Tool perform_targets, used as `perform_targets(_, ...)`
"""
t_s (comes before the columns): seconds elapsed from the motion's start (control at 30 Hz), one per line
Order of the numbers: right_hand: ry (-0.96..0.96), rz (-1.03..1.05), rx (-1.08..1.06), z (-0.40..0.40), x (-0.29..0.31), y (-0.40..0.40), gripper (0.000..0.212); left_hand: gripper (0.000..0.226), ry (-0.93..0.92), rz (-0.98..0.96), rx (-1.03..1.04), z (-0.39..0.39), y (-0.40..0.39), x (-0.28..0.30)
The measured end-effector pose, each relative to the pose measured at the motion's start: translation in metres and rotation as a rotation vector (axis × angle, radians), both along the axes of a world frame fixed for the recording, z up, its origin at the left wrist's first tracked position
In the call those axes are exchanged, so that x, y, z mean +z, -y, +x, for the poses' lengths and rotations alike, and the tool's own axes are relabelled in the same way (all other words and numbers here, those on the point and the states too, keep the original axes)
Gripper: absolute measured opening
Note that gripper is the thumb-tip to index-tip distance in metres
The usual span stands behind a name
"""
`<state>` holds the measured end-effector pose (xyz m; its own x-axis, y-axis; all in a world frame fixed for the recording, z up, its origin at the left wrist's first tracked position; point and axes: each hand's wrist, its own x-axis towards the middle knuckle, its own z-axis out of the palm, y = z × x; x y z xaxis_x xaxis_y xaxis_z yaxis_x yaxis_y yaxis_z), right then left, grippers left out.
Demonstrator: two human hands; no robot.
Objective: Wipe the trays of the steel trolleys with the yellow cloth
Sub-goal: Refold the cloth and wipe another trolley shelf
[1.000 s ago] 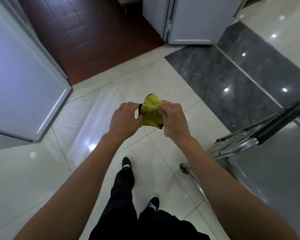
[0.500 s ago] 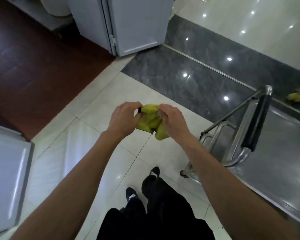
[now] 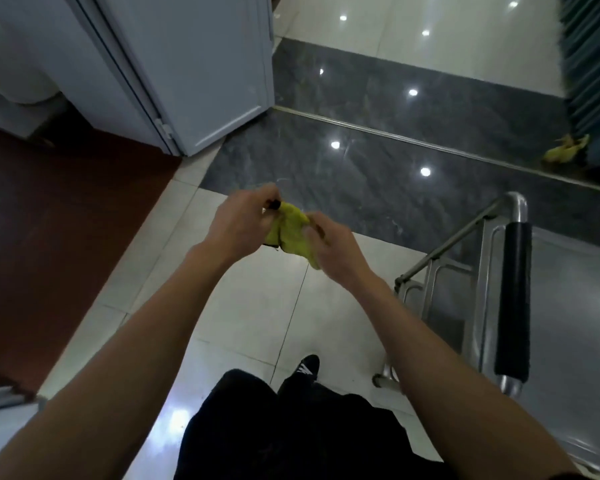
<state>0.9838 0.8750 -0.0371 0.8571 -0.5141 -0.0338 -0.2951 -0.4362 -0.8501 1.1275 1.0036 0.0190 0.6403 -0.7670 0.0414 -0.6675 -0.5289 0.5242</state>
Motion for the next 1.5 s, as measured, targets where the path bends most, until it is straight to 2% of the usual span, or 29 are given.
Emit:
perform_targets(0.03, 0.007, 0.002, -0.011, 0.008, 0.003, 0.008, 0.017, 0.007, -0.012, -0.017, -0.015, 0.010, 0.011, 0.004)
perform_targets(0.13, -0.030, -0.016, -0.038, 0.036, 0.007, 0.034, 0.040, 0.005, -0.041, -0.052, -0.072, 0.043, 0.046, 0.013)
perform_targets(0.2, -0.071, -0.021, -0.066, 0.058, 0.003, 0.051, 0.048, 0.012, -0.048, -0.081, -0.099, 0.066, 0.068, 0.014)
perform_targets(0.27, -0.116, -0.050, -0.105, 0.083, -0.003, 0.069, 0.043, 0.011, -0.070, -0.080, -0.122, 0.093, 0.093, 0.009)
perform_targets(0.33, -0.162, -0.090, -0.143, 0.111, -0.007, 0.091, 0.029, 0.002, -0.096, -0.072, -0.142, 0.124, 0.118, 0.001)
perform_targets(0.43, -0.219, -0.127, -0.247, 0.148, -0.011, 0.130, 0.010, 0.006, -0.124, -0.066, -0.184, 0.168, 0.158, -0.010)
perform_targets(0.5, -0.242, -0.115, -0.325, 0.165, -0.009, 0.158, 0.014, 0.005, -0.118, -0.062, -0.223, 0.195, 0.187, -0.013)
perform_targets(0.67, -0.183, -0.123, -0.532, 0.191, -0.002, 0.221, 0.040, 0.006, -0.079, -0.084, -0.361, 0.227, 0.261, -0.016)
perform_targets(0.83, -0.132, -0.110, -0.747, 0.201, -0.003, 0.284, 0.043, 0.019, 0.042, -0.189, -0.493, 0.234, 0.339, -0.027)
perform_targets(1.0, -0.028, -0.025, -0.915, 0.199, -0.009, 0.360, 0.045, 0.017, 0.118, -0.212, -0.643, 0.226, 0.426, -0.047)
perform_targets(1.17, -0.029, 0.061, -0.930, 0.187, -0.006, 0.444, 0.047, 0.021, 0.080, -0.094, -0.702, 0.218, 0.510, -0.056)
perform_targets(1.33, 0.046, 0.187, -0.937, 0.166, 0.003, 0.511, 0.046, 0.023, 0.042, -0.086, -0.714, 0.200, 0.584, -0.055)
perform_targets(1.4, 0.116, 0.305, -0.999, 0.158, 0.003, 0.533, 0.044, 0.027, 0.011, -0.084, -0.764, 0.188, 0.612, -0.055)
perform_targets(1.5, 0.314, 0.623, -1.134, 0.148, 0.005, 0.565, 0.036, 0.034, -0.041, -0.094, -0.827, 0.168, 0.655, -0.056)
